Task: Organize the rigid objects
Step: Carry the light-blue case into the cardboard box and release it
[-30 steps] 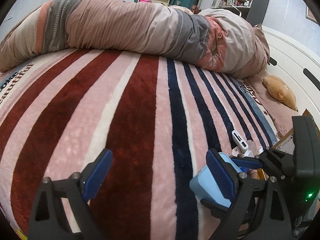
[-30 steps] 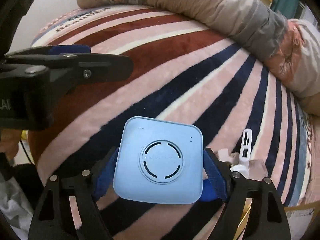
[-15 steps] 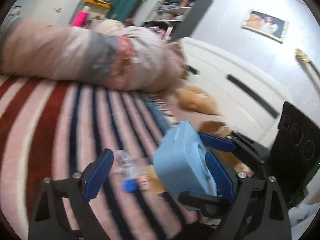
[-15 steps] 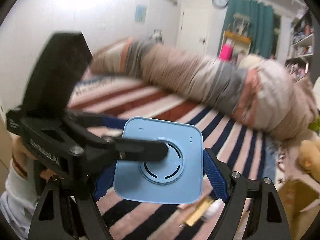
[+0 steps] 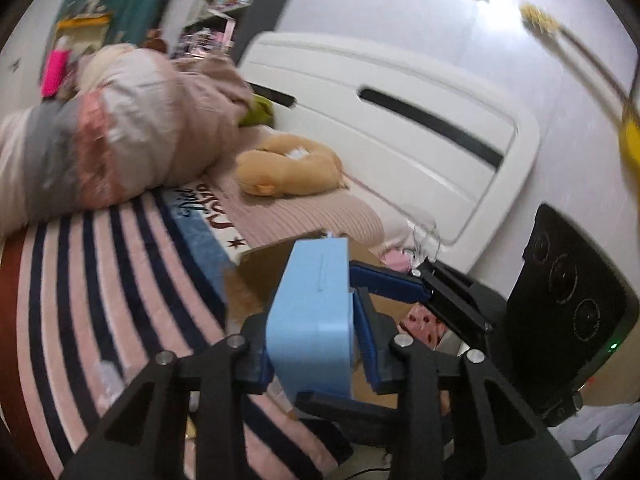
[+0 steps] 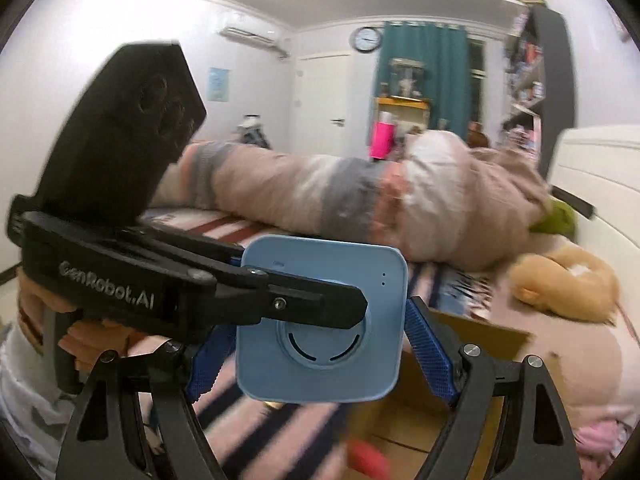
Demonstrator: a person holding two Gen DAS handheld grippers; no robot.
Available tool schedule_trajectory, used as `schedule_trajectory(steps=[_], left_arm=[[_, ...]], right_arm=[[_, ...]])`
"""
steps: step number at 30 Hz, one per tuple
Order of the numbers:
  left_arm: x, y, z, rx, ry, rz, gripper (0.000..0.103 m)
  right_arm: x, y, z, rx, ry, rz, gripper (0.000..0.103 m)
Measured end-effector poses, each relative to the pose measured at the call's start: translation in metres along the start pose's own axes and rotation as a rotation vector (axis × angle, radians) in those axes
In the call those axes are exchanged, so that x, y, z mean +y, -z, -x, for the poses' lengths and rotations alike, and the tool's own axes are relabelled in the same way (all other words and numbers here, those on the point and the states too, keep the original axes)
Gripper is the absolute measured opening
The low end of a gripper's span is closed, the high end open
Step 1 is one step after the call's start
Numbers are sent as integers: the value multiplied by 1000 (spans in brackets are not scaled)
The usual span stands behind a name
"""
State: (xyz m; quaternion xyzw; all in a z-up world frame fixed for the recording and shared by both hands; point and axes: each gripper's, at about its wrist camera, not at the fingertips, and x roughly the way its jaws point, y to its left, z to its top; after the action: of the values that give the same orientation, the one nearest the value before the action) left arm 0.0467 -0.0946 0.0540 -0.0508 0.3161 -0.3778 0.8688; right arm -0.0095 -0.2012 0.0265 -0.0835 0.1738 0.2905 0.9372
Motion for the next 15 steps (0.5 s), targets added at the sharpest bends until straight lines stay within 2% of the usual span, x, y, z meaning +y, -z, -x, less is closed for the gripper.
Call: schedule_trajectory(steps=[4,8,15], left_arm=[[-28,-10,-51,88,8,-64,29],[-40,-5,-90,171,26,-65,29],[-43,5,-134,269,-6,-57,31]], right_arm=[[-46,19,16,45,53,-90,80],[-79,38,21,124,64,-166,80],[-107,62,7,248,68,-244,80]])
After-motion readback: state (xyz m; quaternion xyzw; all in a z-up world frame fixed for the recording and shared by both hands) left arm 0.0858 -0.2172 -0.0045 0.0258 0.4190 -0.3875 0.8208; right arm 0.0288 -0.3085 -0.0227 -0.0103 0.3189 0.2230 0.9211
